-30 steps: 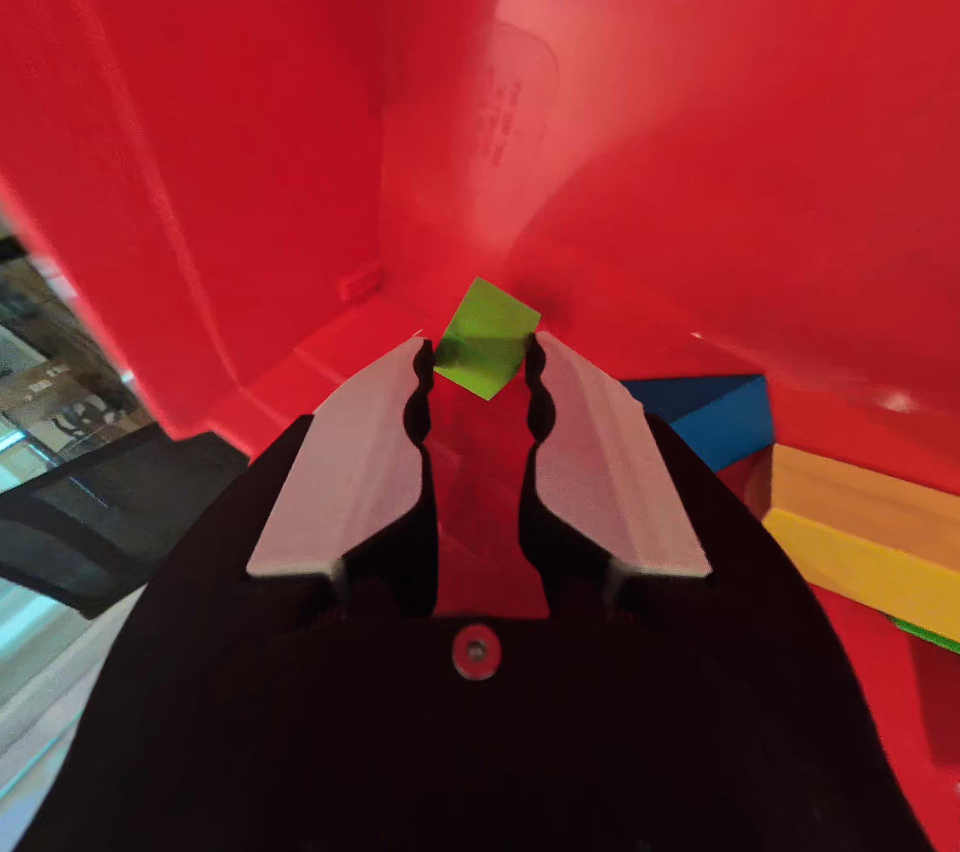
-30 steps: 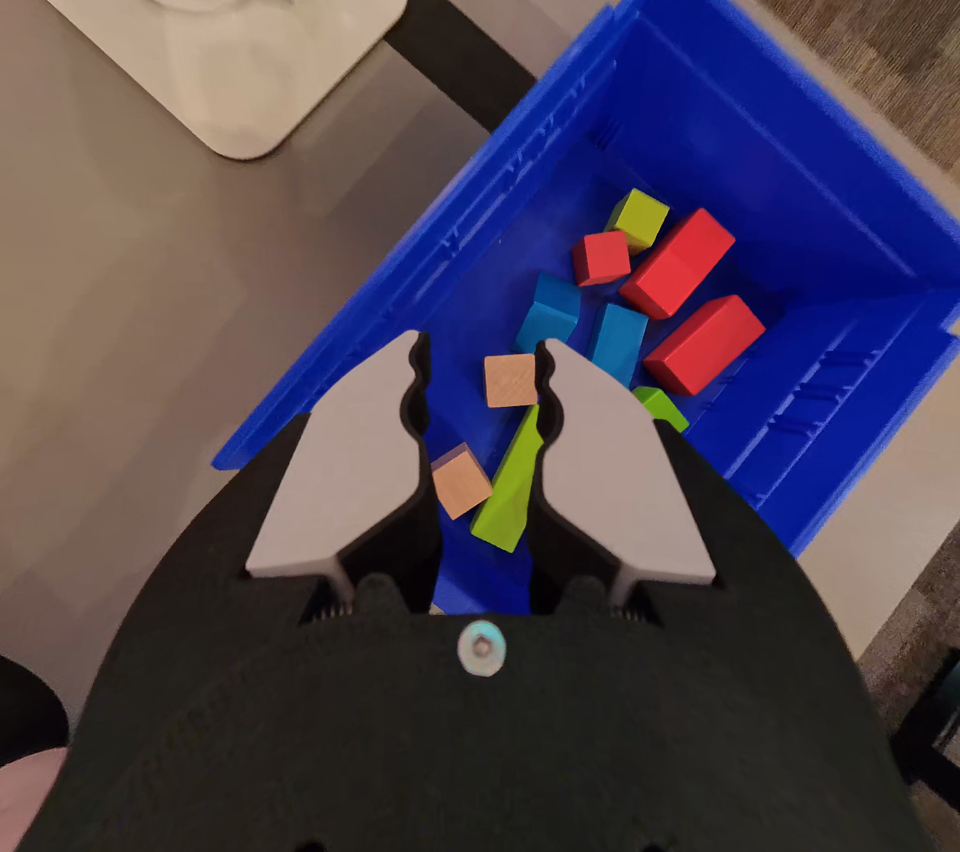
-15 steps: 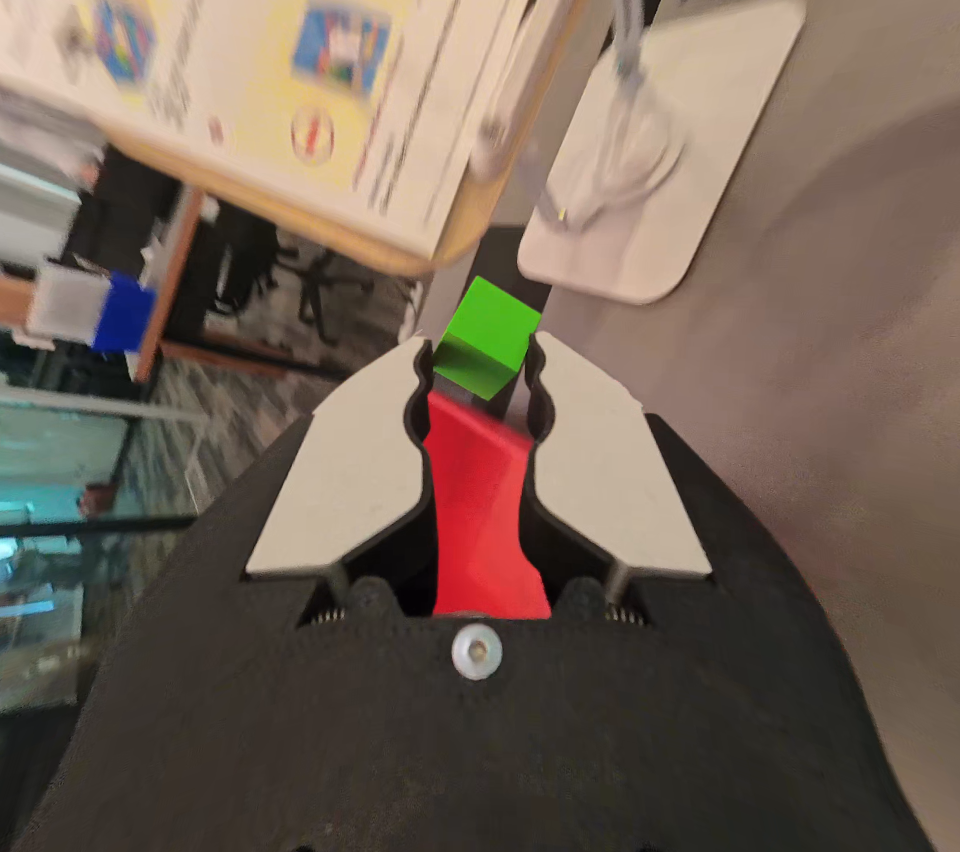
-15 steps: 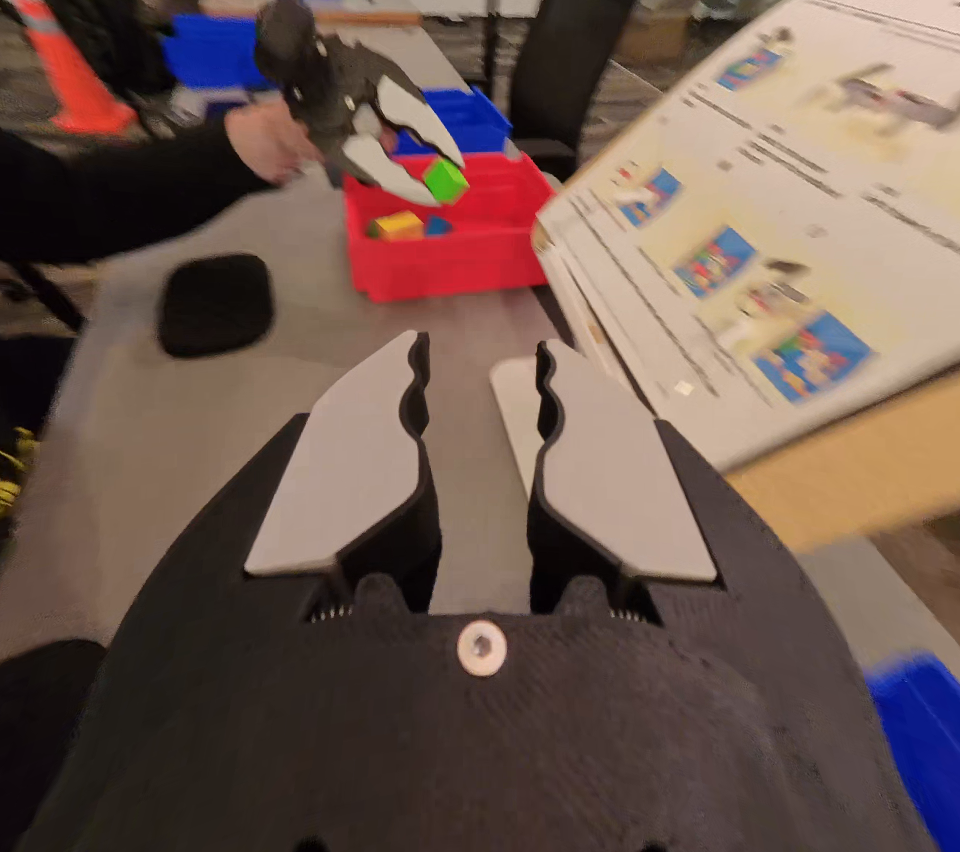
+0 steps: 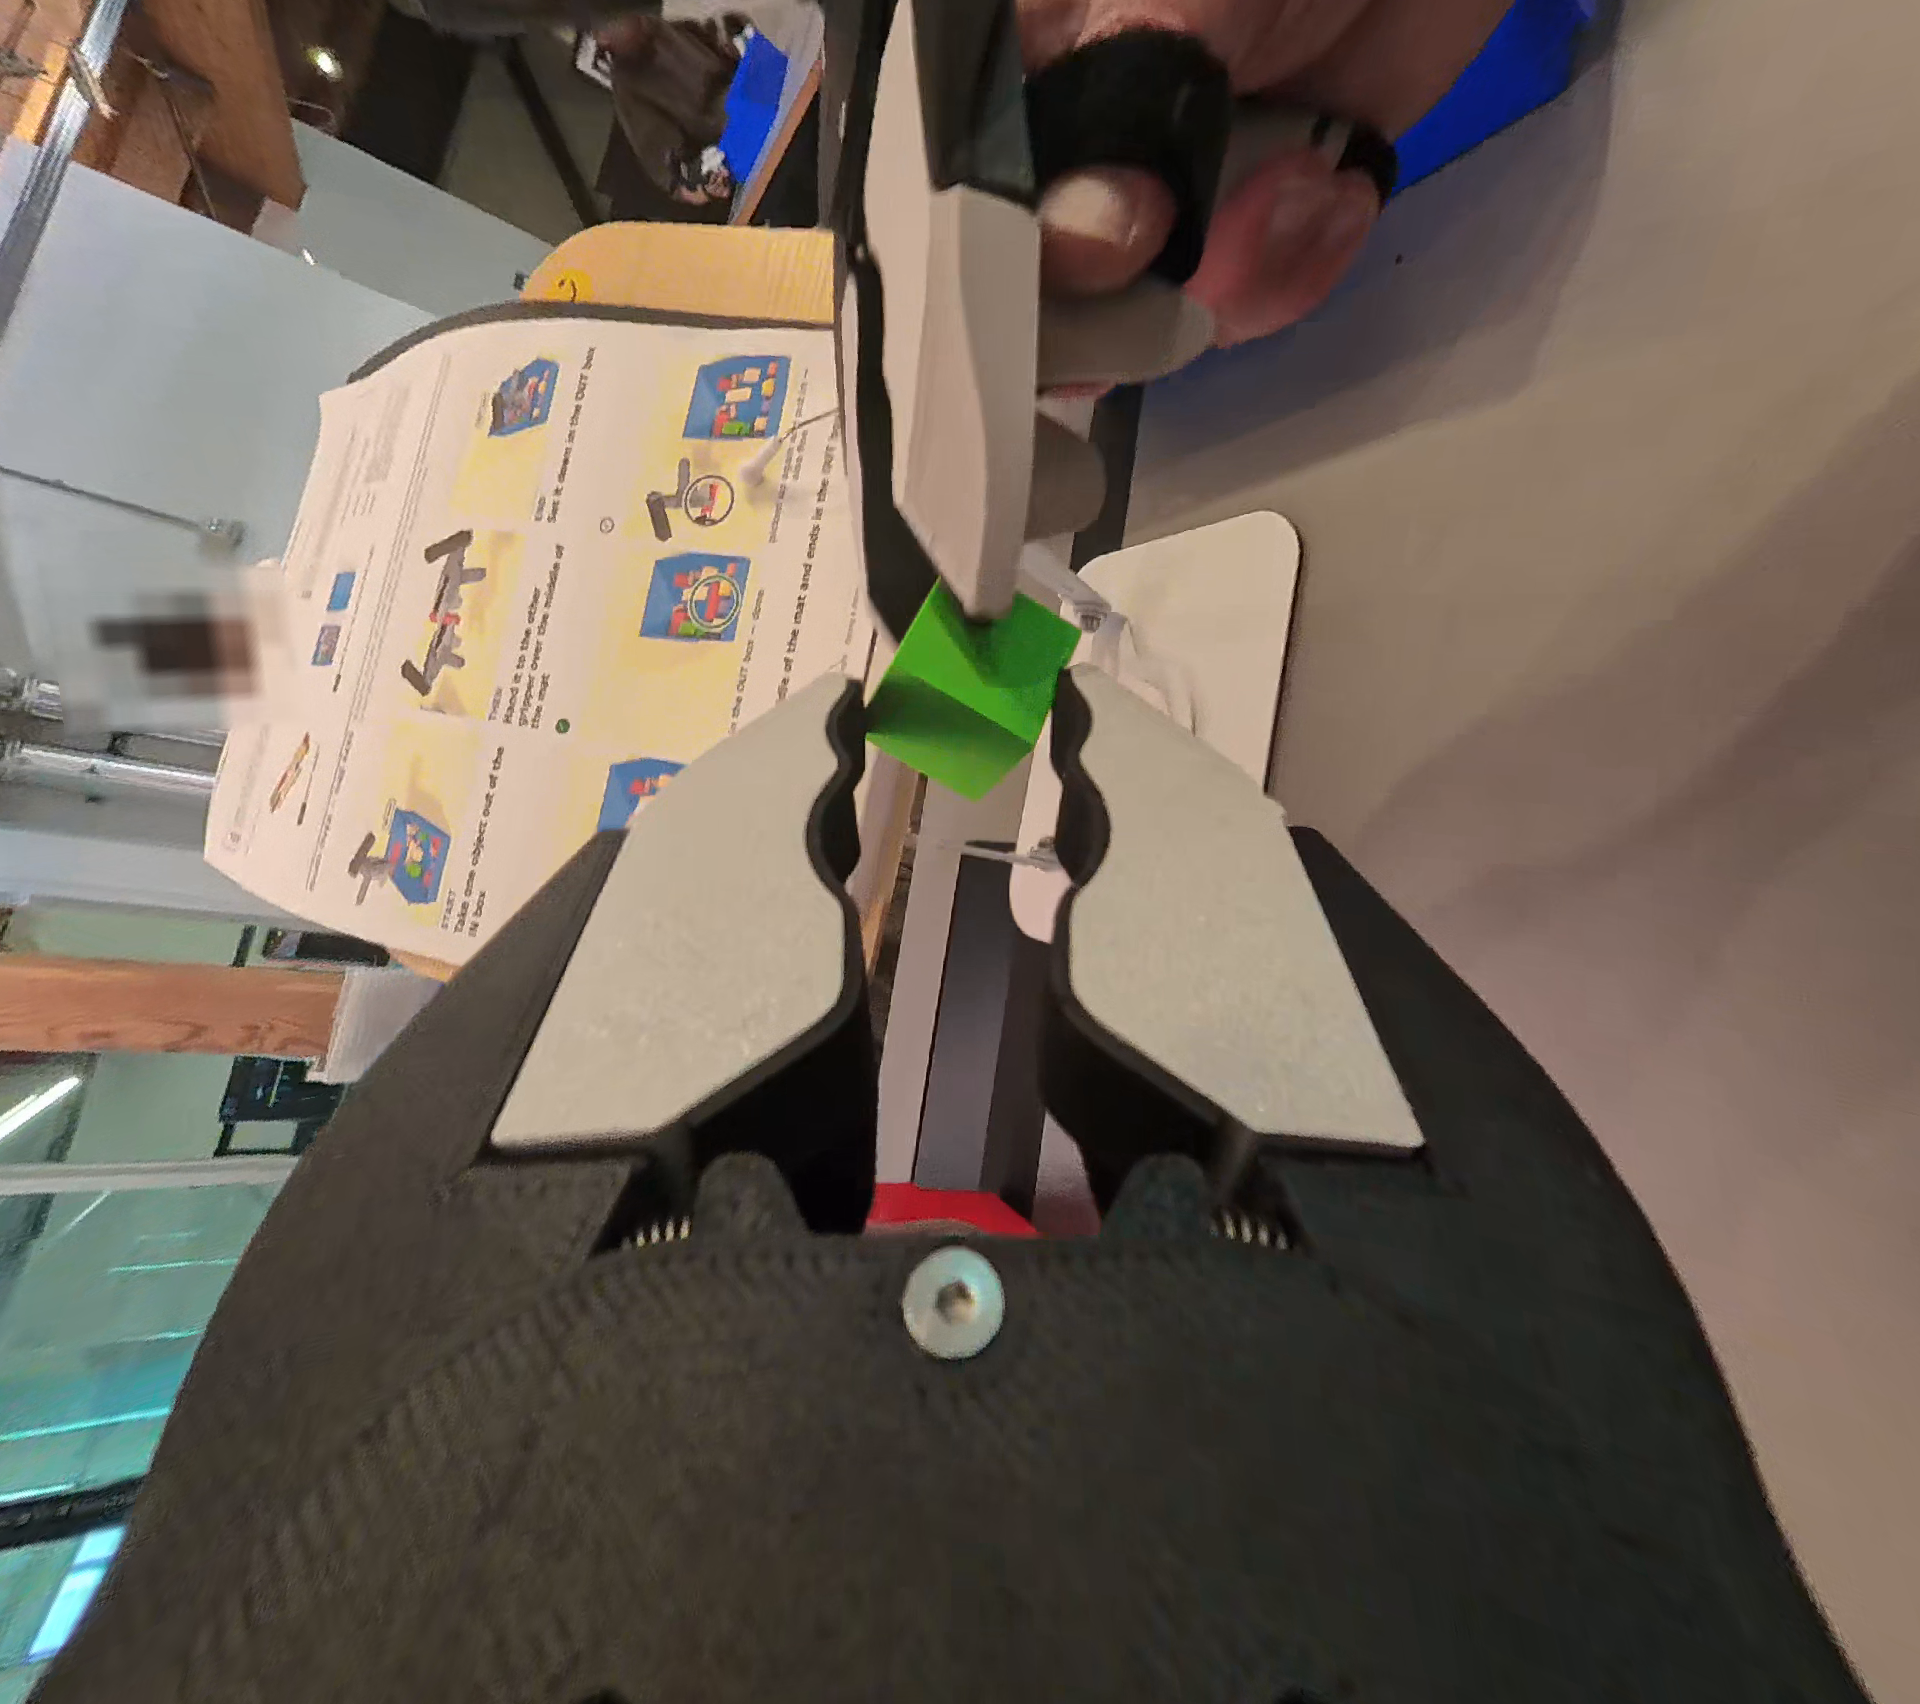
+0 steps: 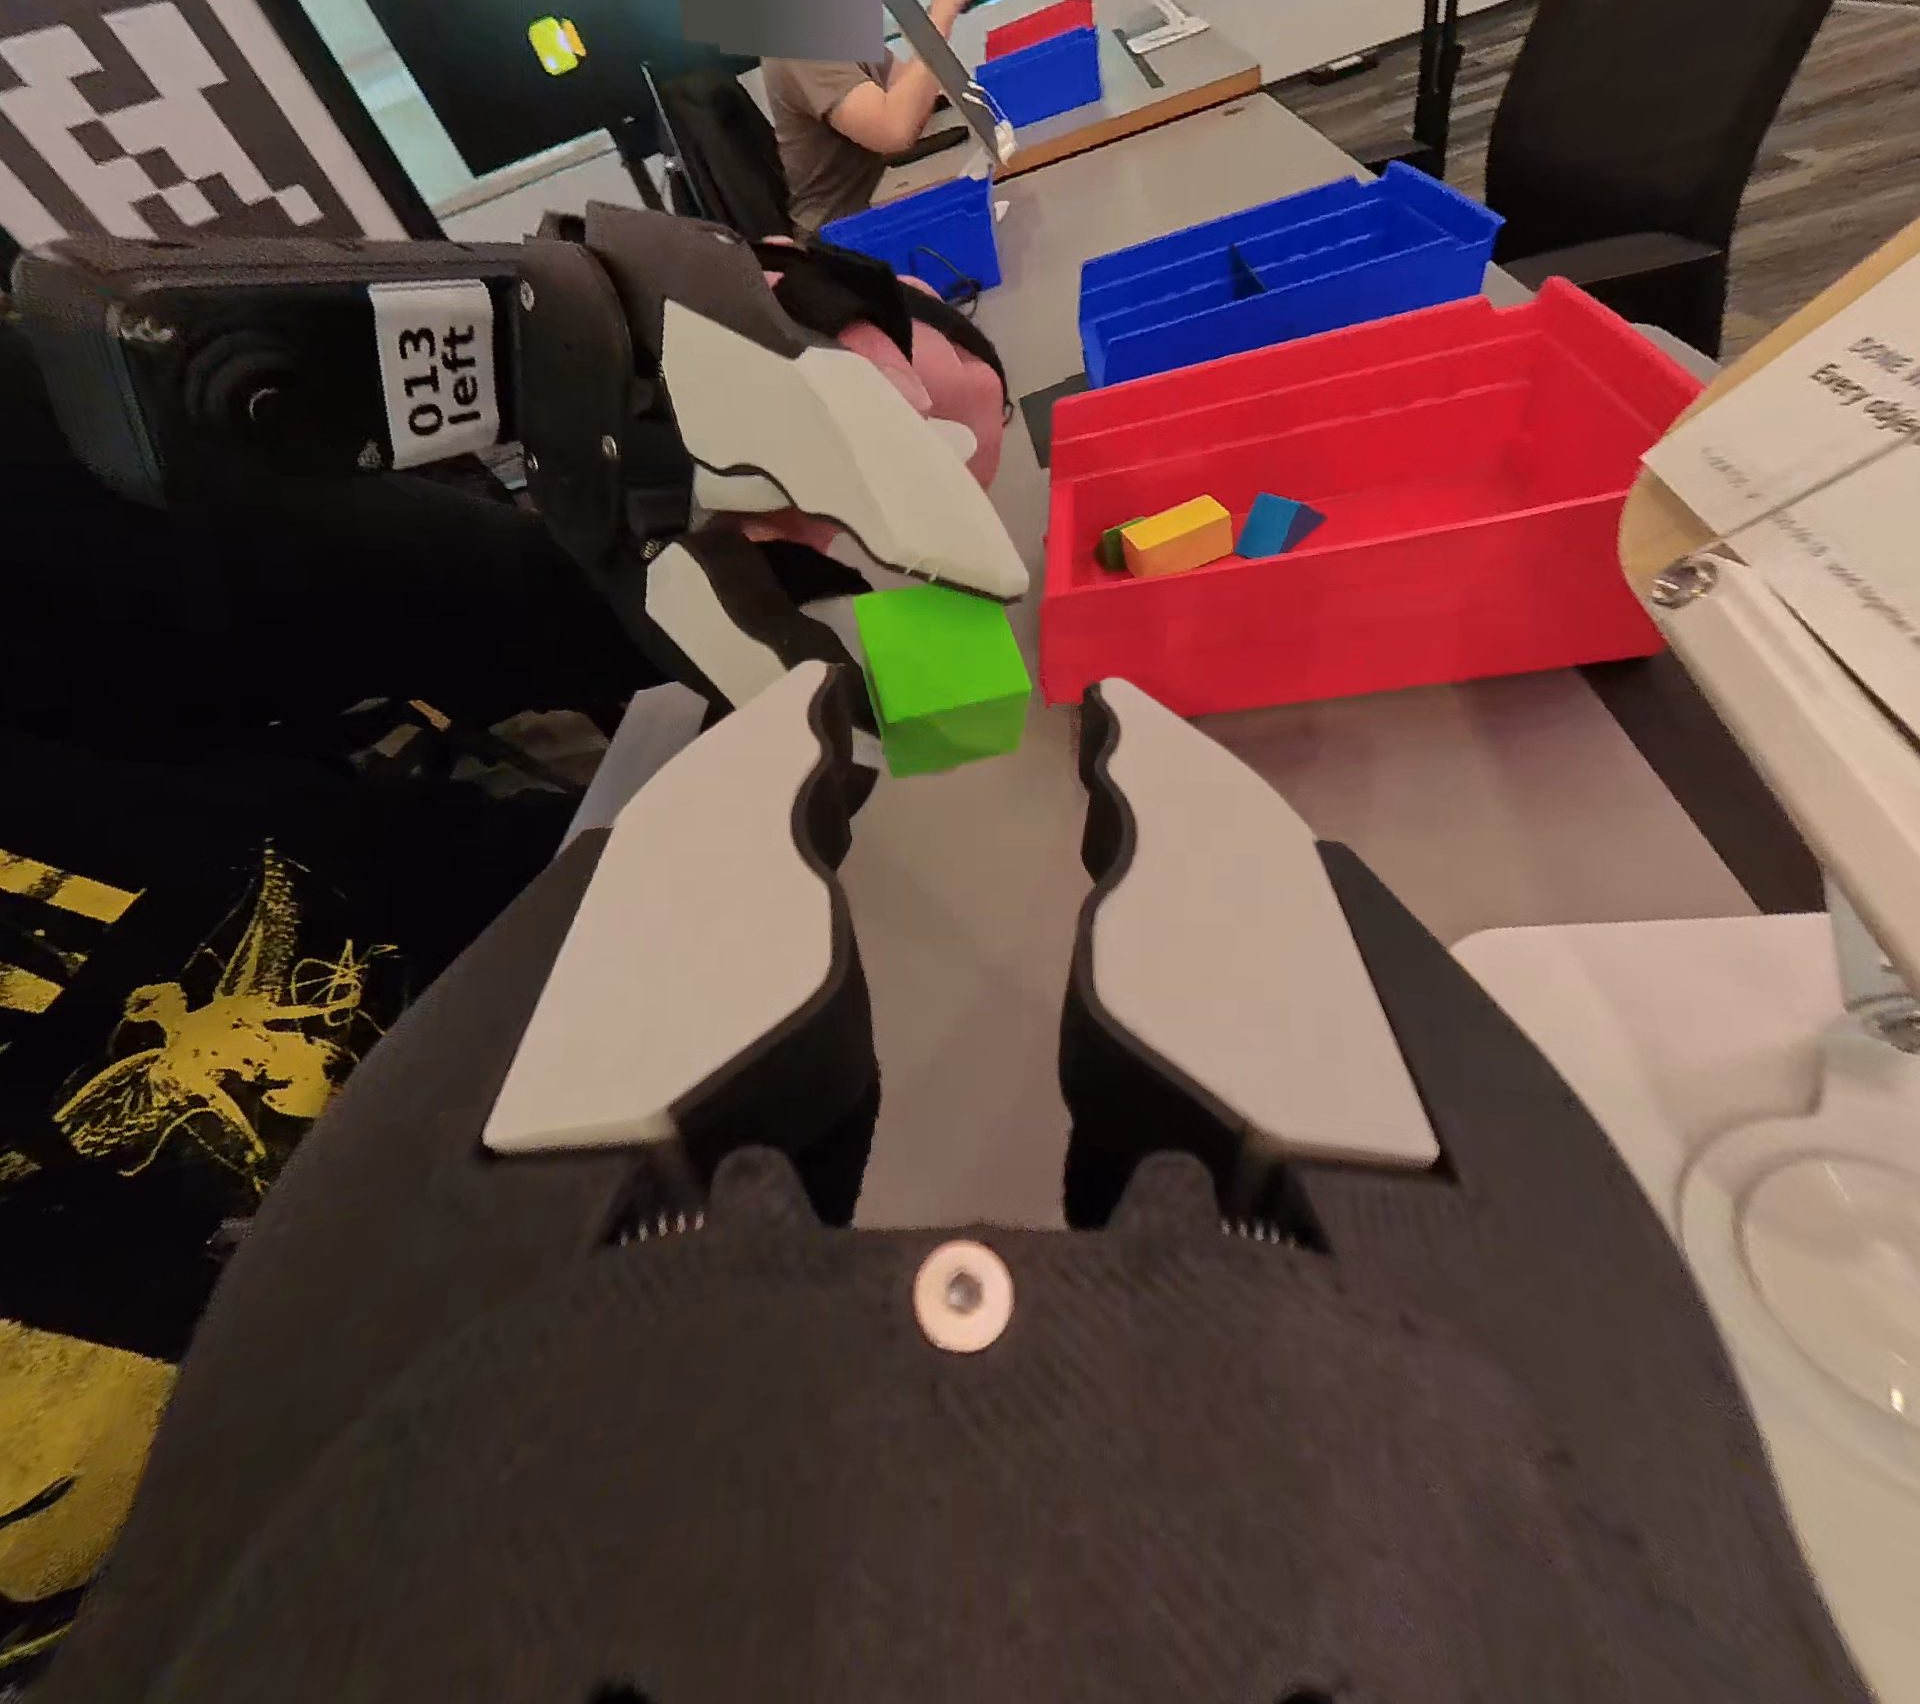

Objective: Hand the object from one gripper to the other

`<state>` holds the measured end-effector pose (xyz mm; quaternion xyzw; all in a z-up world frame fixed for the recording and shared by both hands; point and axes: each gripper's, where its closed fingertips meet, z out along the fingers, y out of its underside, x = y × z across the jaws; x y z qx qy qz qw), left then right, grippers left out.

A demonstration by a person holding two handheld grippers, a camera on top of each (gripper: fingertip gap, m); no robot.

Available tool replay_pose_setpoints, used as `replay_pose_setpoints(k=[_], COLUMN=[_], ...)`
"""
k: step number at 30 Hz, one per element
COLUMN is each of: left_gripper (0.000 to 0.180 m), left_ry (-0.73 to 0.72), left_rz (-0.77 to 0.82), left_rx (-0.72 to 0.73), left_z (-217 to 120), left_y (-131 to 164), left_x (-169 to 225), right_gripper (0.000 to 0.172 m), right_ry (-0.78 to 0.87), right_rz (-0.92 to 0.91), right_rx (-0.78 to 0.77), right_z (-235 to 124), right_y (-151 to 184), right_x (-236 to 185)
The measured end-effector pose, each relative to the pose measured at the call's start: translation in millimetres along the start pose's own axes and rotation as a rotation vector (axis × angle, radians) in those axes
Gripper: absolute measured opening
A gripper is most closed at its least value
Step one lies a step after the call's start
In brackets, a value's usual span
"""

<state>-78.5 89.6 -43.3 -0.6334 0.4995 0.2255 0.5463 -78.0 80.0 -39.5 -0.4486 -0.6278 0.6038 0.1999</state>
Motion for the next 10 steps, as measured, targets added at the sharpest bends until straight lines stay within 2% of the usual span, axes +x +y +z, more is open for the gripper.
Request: replay_pose_setpoints(k=[3, 10], left_gripper=[0.034, 0.034], left_ry=[-0.002, -0.021], left_rz=[-0.002, -0.036], left_rx=[-0.004, 0.048], left_z=[3, 1], left_y=[-1, -11], left_x=[3, -2], right_gripper=[0.027, 0.026], right_ry=[-0.011, 0.049], right_rz=[-0.011, -0.08], right_rx=[-0.019, -0.053], right_z=[2, -16], right_y=[3, -5], right_x=[-2, -8])
